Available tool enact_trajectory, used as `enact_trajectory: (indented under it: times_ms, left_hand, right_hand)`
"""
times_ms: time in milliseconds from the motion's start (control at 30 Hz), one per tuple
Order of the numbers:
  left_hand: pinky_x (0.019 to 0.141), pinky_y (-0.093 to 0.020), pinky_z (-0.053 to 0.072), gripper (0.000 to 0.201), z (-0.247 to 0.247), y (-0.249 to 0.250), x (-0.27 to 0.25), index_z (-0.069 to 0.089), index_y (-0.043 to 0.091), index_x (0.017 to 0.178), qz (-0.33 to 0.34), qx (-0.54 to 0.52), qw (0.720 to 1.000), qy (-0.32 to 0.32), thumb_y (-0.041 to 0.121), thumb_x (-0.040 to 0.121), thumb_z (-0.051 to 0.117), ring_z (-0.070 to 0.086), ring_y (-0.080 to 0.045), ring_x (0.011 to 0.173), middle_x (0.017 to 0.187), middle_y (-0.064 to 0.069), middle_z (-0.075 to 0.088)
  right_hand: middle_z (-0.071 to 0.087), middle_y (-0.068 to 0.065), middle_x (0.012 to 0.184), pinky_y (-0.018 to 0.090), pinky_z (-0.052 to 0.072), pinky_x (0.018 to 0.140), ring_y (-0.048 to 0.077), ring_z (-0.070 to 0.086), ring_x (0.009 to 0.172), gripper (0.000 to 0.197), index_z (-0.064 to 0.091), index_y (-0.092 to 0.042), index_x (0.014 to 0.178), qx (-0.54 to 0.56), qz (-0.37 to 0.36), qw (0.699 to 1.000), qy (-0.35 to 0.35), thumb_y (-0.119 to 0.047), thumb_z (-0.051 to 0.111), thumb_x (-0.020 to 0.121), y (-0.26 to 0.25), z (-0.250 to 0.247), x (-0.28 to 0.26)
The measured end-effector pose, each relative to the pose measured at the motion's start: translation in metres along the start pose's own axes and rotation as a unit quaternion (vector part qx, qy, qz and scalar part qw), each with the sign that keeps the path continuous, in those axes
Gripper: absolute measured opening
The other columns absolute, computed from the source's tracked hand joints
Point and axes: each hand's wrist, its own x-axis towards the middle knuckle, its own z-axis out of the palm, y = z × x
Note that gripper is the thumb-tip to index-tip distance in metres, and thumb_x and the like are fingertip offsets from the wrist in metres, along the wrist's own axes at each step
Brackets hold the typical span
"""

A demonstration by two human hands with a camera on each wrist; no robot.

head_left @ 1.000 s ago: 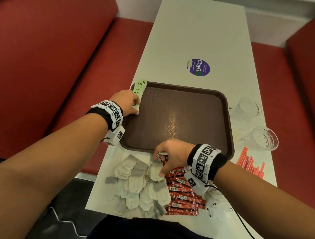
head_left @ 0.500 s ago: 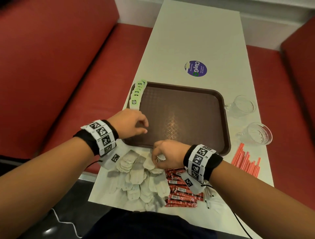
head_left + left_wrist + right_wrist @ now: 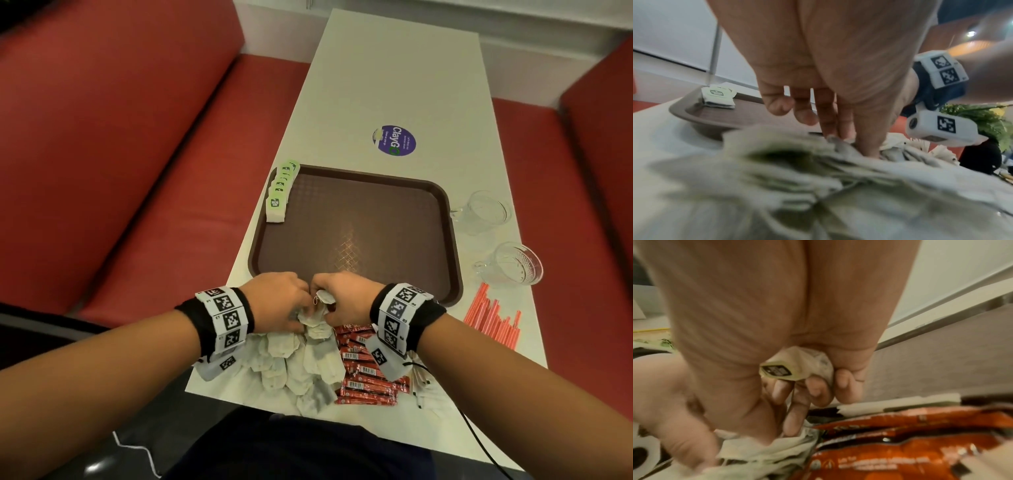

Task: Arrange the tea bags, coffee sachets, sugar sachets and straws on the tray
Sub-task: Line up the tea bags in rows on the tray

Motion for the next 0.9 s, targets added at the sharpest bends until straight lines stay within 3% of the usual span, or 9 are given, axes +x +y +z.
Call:
enact_trajectory:
  times_ms: [133, 267, 333, 433, 500, 567, 667, 800, 900]
  left_hand:
    - [0.078, -0.038, 0.052, 0.017, -0.001, -0.006, 0.0, 0.072, 0.028, 0.099, 0.014, -0.025, 0.997, 0.066, 0.037, 0.09, 0.06, 0.057, -0.015, 0.089, 0.098, 0.011, 0.069]
    - [0.079, -0.038, 0.051, 0.018, -0.019, -0.021, -0.001, 0.074, 0.027, 0.1, 0.022, -0.089, 0.983, 0.157, 0.037, 0.09, 0.061, 0.059, -0.014, 0.087, 0.092, 0.01, 0.069]
    - [0.079, -0.036, 0.051, 0.016, -0.031, -0.028, -0.004, 0.074, 0.027, 0.097, 0.021, -0.112, 0.974, 0.195, 0.037, 0.089, 0.063, 0.059, -0.012, 0.086, 0.091, 0.011, 0.069]
    - [0.076, -0.035, 0.051, 0.018, -0.045, -0.036, -0.007, 0.074, 0.026, 0.096, 0.014, -0.123, 0.961, 0.248, 0.038, 0.089, 0.062, 0.06, -0.011, 0.084, 0.09, 0.012, 0.069]
    - [0.075, -0.034, 0.052, 0.015, -0.047, -0.043, -0.008, 0.074, 0.027, 0.098, -0.012, -0.16, 0.951, 0.263, 0.036, 0.091, 0.065, 0.062, -0.009, 0.082, 0.089, 0.012, 0.07]
    - [0.074, -0.032, 0.053, 0.01, -0.048, -0.052, -0.006, 0.074, 0.026, 0.1, -0.064, -0.243, 0.929, 0.27, 0.029, 0.092, 0.068, 0.064, -0.011, 0.077, 0.087, 0.009, 0.071]
    - [0.078, -0.028, 0.05, 0.009, -0.053, -0.072, 0.004, 0.072, 0.025, 0.101, -0.154, -0.282, 0.906, 0.277, 0.024, 0.094, 0.066, 0.065, -0.01, 0.083, 0.089, 0.008, 0.072]
    - [0.077, -0.023, 0.043, 0.014, -0.057, -0.108, 0.024, 0.071, 0.025, 0.107, -0.279, -0.178, 0.925, 0.184, 0.029, 0.095, 0.065, 0.064, -0.014, 0.088, 0.091, 0.006, 0.07]
    - [0.081, -0.024, 0.045, 0.019, -0.053, -0.128, 0.044, 0.072, 0.025, 0.11, -0.317, -0.166, 0.922, 0.148, 0.033, 0.093, 0.067, 0.062, -0.014, 0.09, 0.093, 0.006, 0.068]
  right_hand:
    - [0.062, -0.006, 0.092, 0.027, 0.046, 0.068, 0.016, 0.059, 0.081, 0.04, 0.055, -0.02, 0.107, 0.027, 0.001, 0.999, 0.019, -0.022, 0.078, 0.075, 0.003, -0.003, -0.001]
    - [0.053, -0.01, 0.079, 0.03, 0.04, 0.069, 0.015, 0.052, 0.075, 0.017, 0.054, -0.024, 0.085, -0.002, -0.024, 0.995, 0.092, -0.03, 0.07, 0.086, 0.008, -0.008, 0.002]
    - [0.055, -0.008, 0.082, 0.032, 0.043, 0.072, 0.015, 0.053, 0.079, 0.011, 0.059, -0.023, 0.084, 0.003, -0.033, 0.99, 0.133, -0.029, 0.067, 0.089, 0.008, -0.012, 0.007]
    - [0.054, -0.009, 0.078, 0.028, 0.036, 0.066, 0.014, 0.051, 0.074, 0.016, 0.054, -0.027, 0.08, 0.032, -0.048, 0.981, 0.186, -0.025, 0.067, 0.089, 0.004, -0.02, 0.013]
    - [0.057, -0.007, 0.078, 0.027, 0.037, 0.062, 0.015, 0.053, 0.072, 0.016, 0.054, -0.022, 0.08, 0.046, -0.046, 0.978, 0.197, -0.025, 0.066, 0.09, 0.001, -0.025, 0.017]
    - [0.064, -0.002, 0.088, 0.029, 0.045, 0.067, 0.017, 0.059, 0.078, 0.011, 0.06, -0.017, 0.097, 0.082, -0.028, 0.976, 0.201, -0.024, 0.065, 0.091, -0.001, -0.03, 0.022]
    - [0.063, 0.0, 0.098, 0.025, 0.047, 0.066, 0.012, 0.06, 0.077, 0.029, 0.046, -0.018, 0.115, 0.158, 0.005, 0.967, 0.201, -0.022, 0.063, 0.092, -0.003, -0.037, 0.028]
    - [0.063, 0.011, 0.087, 0.035, 0.046, 0.062, 0.019, 0.053, 0.066, 0.014, 0.044, -0.013, 0.095, 0.177, 0.02, 0.962, 0.205, -0.014, 0.058, 0.09, -0.002, -0.05, 0.033]
    - [0.065, 0.007, 0.086, 0.034, 0.048, 0.069, 0.022, 0.057, 0.074, 0.007, 0.053, -0.012, 0.087, 0.158, 0.003, 0.964, 0.213, -0.013, 0.059, 0.089, 0.001, -0.056, 0.036]
